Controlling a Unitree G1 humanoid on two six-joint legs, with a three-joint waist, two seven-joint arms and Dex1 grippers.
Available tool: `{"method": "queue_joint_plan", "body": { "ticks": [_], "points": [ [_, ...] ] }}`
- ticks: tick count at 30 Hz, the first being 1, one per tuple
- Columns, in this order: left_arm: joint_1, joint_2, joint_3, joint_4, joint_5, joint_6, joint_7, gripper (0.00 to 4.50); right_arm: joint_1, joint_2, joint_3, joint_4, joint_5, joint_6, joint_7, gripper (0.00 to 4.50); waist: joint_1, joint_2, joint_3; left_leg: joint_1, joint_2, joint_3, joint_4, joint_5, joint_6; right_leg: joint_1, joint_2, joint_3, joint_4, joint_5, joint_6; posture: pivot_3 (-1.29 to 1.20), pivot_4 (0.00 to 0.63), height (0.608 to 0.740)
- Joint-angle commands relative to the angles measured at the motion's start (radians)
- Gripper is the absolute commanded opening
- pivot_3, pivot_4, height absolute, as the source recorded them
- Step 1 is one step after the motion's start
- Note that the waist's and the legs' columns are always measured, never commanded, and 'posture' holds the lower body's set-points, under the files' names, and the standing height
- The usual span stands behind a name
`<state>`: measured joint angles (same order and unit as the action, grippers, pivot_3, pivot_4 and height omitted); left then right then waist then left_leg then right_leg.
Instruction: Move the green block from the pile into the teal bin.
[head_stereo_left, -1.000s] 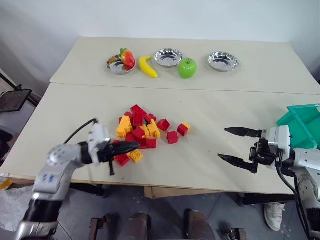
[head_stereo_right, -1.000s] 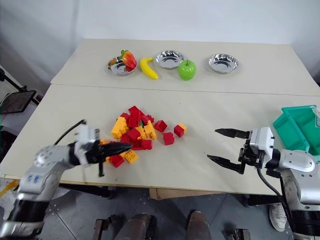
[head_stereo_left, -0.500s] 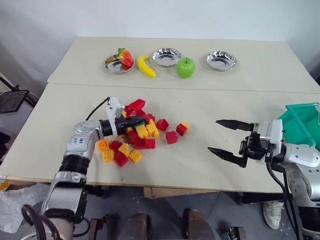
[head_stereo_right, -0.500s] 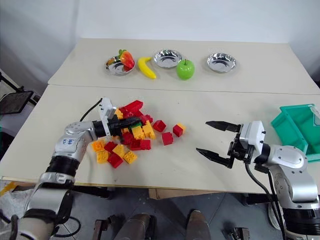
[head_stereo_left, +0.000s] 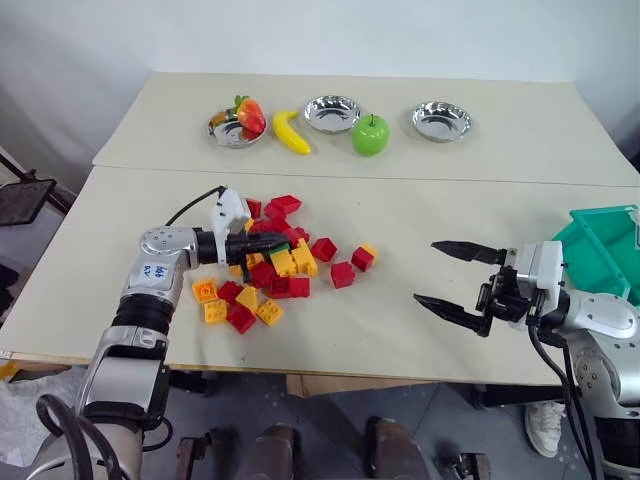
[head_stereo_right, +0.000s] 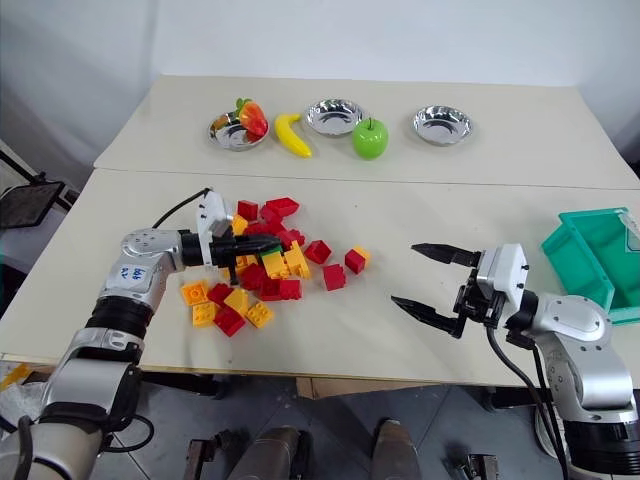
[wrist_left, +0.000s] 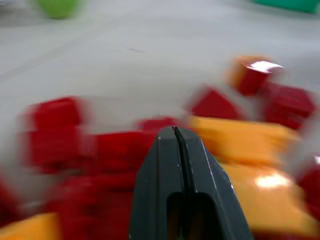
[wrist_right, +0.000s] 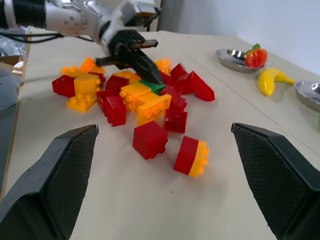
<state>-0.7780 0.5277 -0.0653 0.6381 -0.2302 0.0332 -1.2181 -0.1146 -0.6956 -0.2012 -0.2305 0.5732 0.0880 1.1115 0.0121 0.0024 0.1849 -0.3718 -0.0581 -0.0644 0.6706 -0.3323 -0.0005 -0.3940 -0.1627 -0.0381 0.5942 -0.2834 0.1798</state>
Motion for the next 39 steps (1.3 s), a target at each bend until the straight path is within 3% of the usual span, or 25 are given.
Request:
{"method": "queue_joint_plan", "body": {
  "ticks": [1,8,15,18,22,27,31,37,39],
  "points": [
    [0.024,0.029,-0.013,-0.106,-0.009,0.023,-0.065,0.02,0.007,-0.007,-0.026,-0.031,0.016,-0.008,0.003,4.5,0.0,0.0,0.0,0.0,0.0,0.0,0.0,0.0,0.0,0.0,0.0,0.0,0.0,0.0,0.0,0.0,0.15,0.74],
    [0.159,0.077,0.013,-0.336,-0.109,0.176,-0.155,0.02,0.002,-0.01,-0.025,-0.017,0.022,-0.007,0.023,4.5,-0.004,0.0,0.0,0.0,0.0,-0.002,0.001,0.0,0.0,0.0,0.0,0.0,0.001,0.0,0.0,0.0,0.15,0.74],
    [0.332,0.118,0.299,-0.456,-0.198,0.149,0.075,0.02,-0.027,-0.012,-0.023,0.018,0.016,-0.019,0.054,4.5,-0.016,0.0,0.0,0.001,0.001,-0.007,0.0,0.0,0.0,0.0,0.0,0.001,0.001,0.0,0.0,0.0,0.15,0.74],
    [0.462,0.138,0.426,-0.539,-0.222,0.155,0.163,0.52,-0.039,-0.009,-0.021,0.036,0.013,-0.025,0.064,4.5,-0.016,0.0,0.0,0.002,0.001,-0.008,-0.001,0.0,0.0,0.0,0.0,0.001,0.001,0.0,0.0,0.0,0.15,0.74],
    [0.634,0.164,0.579,-0.616,-0.246,0.141,0.222,1.63,-0.05,-0.017,-0.025,0.061,0.011,-0.035,0.089,4.5,-0.013,0.0,0.0,0.002,0.001,-0.008,-0.003,0.0,0.0,-0.001,-0.001,0.001,0.0,0.0,0.0,0.0,0.15,0.74],
    [0.808,0.192,0.683,-0.619,-0.26,0.131,0.214,3.1,-0.082,-0.029,-0.017,0.113,-0.008,-0.06,0.127,4.5,-0.012,0.0,0.0,0.002,0.001,-0.008,-0.002,0.0,0.0,0.0,-0.002,0.001,-0.001,0.0,0.0,0.0,0.15,0.74],
    [0.869,0.183,0.69,-0.643,-0.267,0.135,0.233,4.32,-0.11,-0.024,-0.004,0.133,-0.012,-0.067,0.141,4.5,-0.01,0.0,0.0,0.002,0.001,-0.008,-0.003,0.0,0.0,0.0,-0.002,0.001,-0.001,0.0,-0.001,0.0,0.15,0.74],
    [0.79,0.193,0.57,-0.732,-0.279,0.196,0.252,4.46,-0.127,-0.04,0.002,0.132,-0.001,-0.031,0.168,4.5,-0.001,0.0,0.0,0.002,0.001,-0.008,-0.003,0.0,0.0,0.0,-0.003,0.001,-0.001,0.0,-0.001,0.0,0.15,0.74],
    [0.69,0.207,0.482,-0.738,-0.265,0.227,0.243,4.46,-0.13,-0.046,-0.003,0.148,-0.007,-0.035,0.176,4.5,0.0,0.0,0.0,0.002,0.001,-0.007,-0.003,0.0,0.0,0.0,-0.002,0.001,-0.001,0.0,-0.001,0.0,0.15,0.74]
  ]
}}
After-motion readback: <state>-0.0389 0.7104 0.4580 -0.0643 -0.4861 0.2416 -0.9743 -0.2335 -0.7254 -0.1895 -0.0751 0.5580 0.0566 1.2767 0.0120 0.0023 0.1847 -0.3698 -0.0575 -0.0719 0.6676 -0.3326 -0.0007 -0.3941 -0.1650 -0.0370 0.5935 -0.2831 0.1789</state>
